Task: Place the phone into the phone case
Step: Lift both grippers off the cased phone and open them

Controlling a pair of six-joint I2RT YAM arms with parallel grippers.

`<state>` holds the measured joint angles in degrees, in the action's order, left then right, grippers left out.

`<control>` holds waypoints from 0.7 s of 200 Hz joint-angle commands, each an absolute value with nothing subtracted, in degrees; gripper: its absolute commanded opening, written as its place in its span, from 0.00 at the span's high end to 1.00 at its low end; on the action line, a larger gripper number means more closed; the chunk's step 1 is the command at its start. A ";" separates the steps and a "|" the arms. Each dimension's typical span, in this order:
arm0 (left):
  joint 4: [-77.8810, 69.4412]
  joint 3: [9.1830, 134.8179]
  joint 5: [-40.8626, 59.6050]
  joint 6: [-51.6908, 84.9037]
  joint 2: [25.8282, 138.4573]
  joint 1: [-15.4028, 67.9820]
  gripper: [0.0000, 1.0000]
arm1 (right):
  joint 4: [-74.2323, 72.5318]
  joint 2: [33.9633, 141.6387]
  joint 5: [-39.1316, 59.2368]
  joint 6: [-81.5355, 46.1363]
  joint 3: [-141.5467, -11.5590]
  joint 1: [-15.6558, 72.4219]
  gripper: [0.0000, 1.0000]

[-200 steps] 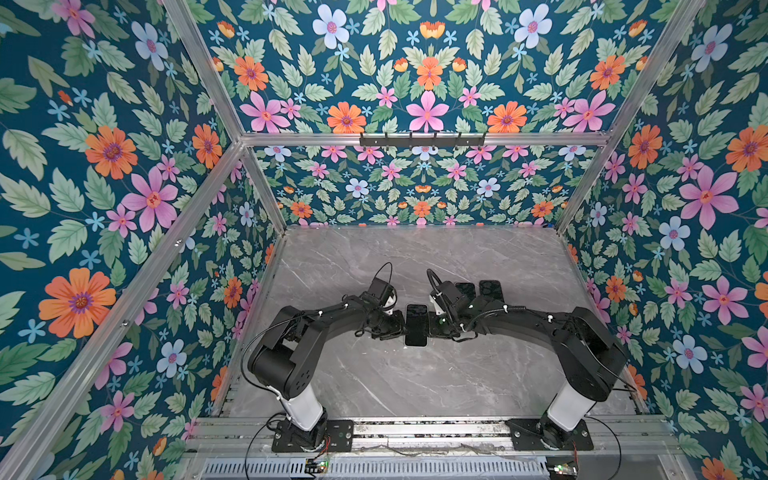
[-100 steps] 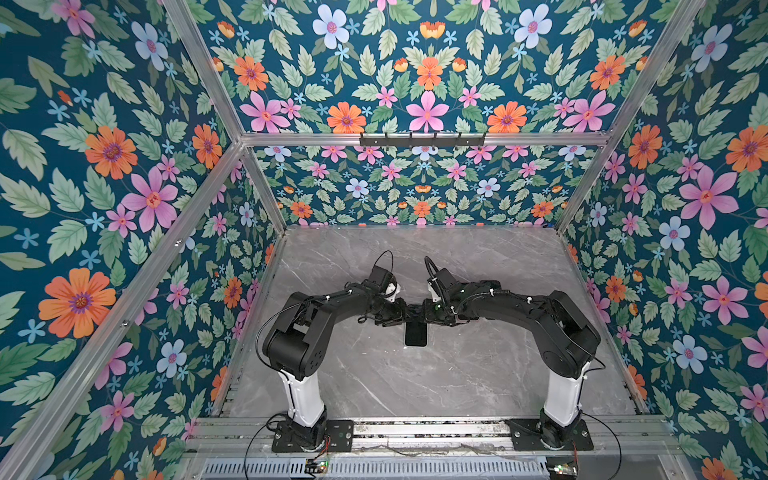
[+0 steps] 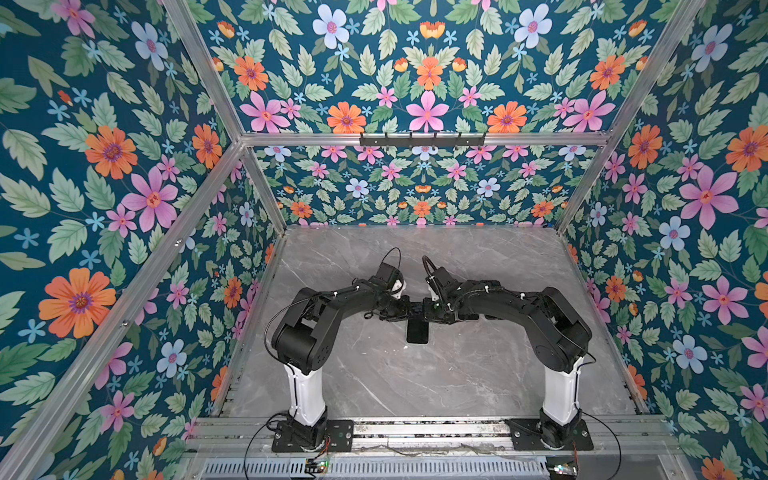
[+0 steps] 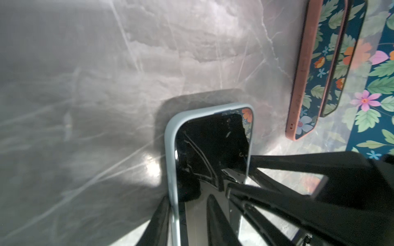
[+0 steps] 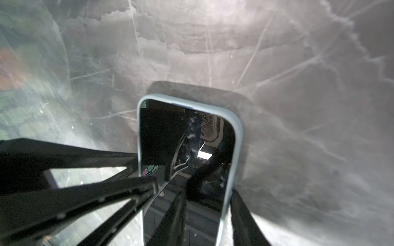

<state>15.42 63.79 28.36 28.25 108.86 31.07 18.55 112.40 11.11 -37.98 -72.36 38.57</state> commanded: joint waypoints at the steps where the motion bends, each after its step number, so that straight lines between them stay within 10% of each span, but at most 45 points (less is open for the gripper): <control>1: 19.17 63.34 24.23 27.82 110.04 31.99 0.73 | 17.14 112.70 12.92 -37.53 -72.57 38.84 0.71; 107: 18.90 63.76 23.99 30.31 107.00 34.62 0.87 | 19.90 111.50 10.48 -38.23 -72.52 38.83 0.85; 140: 18.90 61.78 23.17 31.28 103.46 34.24 0.85 | 23.88 109.06 7.79 -38.94 -73.16 39.09 0.57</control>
<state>17.76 62.96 21.58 30.13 105.62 34.30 21.43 110.91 9.06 -38.61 -72.49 38.61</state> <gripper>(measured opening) 0.135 0.335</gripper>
